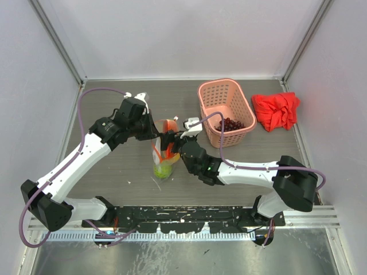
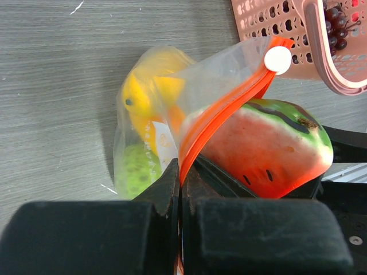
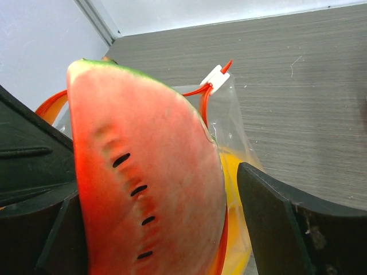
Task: Place the food in the zip-top bag and seal the zipper
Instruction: Place the fake fruit in the zipper food storage bag.
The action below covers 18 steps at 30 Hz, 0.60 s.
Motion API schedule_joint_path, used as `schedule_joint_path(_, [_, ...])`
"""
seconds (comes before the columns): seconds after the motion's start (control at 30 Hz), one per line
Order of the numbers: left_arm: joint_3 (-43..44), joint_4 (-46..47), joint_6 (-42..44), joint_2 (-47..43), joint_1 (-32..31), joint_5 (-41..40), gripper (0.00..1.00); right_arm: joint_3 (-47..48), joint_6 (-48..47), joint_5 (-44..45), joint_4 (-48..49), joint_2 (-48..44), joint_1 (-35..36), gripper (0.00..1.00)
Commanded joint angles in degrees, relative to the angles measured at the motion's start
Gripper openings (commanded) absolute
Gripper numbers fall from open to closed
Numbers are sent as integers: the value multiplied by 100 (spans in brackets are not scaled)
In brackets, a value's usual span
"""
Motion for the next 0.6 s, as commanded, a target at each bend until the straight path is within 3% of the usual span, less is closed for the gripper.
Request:
schedule_joint_path(0.0, [-31, 350, 94, -126, -3, 34, 0, 410, 200, -227, -325, -405, 39, 86])
schedule_joint_path(0.23, [-55, 369, 82, -117, -7, 25, 0, 480, 524, -653, -604, -594, 39, 67])
schedule_joint_path(0.57, [-55, 404, -10, -208, -3, 70, 0, 810, 1257, -217, -1041, -299, 39, 60])
